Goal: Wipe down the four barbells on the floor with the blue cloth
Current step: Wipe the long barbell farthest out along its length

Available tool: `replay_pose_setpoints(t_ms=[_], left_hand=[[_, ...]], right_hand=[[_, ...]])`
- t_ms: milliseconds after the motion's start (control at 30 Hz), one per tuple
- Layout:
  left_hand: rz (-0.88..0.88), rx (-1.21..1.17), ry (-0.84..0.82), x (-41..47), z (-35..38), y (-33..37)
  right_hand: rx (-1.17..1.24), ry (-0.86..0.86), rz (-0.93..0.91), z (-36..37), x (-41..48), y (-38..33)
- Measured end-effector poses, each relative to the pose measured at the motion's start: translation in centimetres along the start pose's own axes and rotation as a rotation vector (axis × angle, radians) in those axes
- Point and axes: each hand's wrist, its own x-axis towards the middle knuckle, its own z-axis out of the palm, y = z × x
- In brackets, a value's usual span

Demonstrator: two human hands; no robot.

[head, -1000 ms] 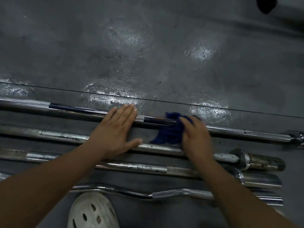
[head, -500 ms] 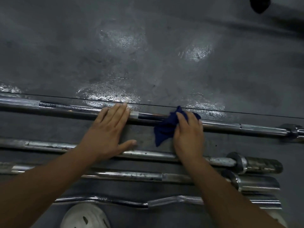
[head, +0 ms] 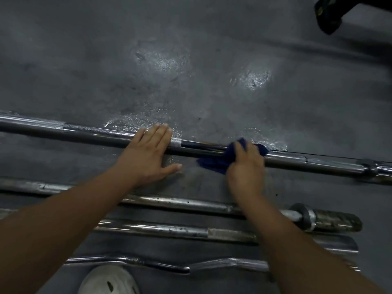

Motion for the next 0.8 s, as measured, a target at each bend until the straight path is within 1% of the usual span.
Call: replay_pose_setpoints(t_ms=[33, 100, 133, 167, 200, 233, 300, 333, 367, 400, 433, 500, 533, 567, 600, 667, 733, 800], left_hand=[[-0.014, 0.008, 0.012, 0.2, 0.1, 0.1], [-0.028, 0.021, 0.065, 0.3, 0.4, 0.3], [-0.023, 0.018, 0.08, 0.2, 0.6, 0.2], [-0.013, 0.016, 0.09, 0.2, 0.8, 0.1], [-0.004, 0.016, 0.093, 0.2, 1.0, -0.1], [0.0, 0.015, 0.091, 0.2, 1.0, -0.2], [-0.006, 0.015, 0.082, 0.2, 1.1, -0.1], [-0.017, 0.018, 0.079, 0.2, 1.1, 0.0], [-0.029, 0.021, 0.073, 0.4, 1.1, 0.2], [-0.043, 0.02, 0.07, 0.5, 1.1, 0.5], [-0.059, 0.012, 0.072, 0.6, 1.0, 0.7], [-0.068, -0.015, 0.074, 0.7, 0.8, 0.7], [-0.052, -0.019, 0.065, 0.7, 0.7, 0.4], [-0.028, -0.008, 0.059, 0.6, 0.6, 0.1], [-0.005, 0.011, 0.055, 0.4, 0.4, -0.2], [0.027, 0.038, 0.044, 0.2, 0.1, -0.5], [0.023, 0.022, 0.025, -0.3, -0.2, -0.4], [0.013, -0.001, 0.02, -1.0, -0.3, -0.2]], right_hand=[[0.019, -0.01, -0.095, 0.4, 0.1, -2.7], [0.035, -0.117, -0.345, 1.8, -0.5, -7.4], [0.038, -0.175, -0.425, 2.0, -0.5, -8.4], [0.039, -0.195, -0.448, 1.9, -0.1, -8.0], [0.026, -0.169, -0.421, 1.6, 0.5, -6.5], [-0.002, -0.119, -0.355, 1.2, 1.1, -4.2], [-0.045, -0.003, -0.115, 0.3, 1.8, 0.7], [-0.035, 0.036, -0.016, -0.1, 1.9, 1.8], [-0.012, 0.04, 0.042, -0.1, 1.7, 1.4], [0.029, 0.03, 0.035, 0.2, 1.5, -0.5], [0.067, 0.009, -0.038, 0.8, 1.2, -3.1], [0.083, -0.088, -0.267, 1.9, 0.1, -8.6], [0.108, -0.139, -0.334, 2.1, -0.1, -10.2], [0.124, -0.16, -0.359, 2.1, 0.0, -10.7], [0.115, -0.146, -0.368, 2.0, 0.4, -9.9], [0.014, -0.092, -0.362, 1.4, 0.8, -6.2], [-0.049, -0.058, -0.283, 0.7, 1.3, -1.5], [-0.095, -0.067, -0.198, -0.3, 1.5, 2.2]])
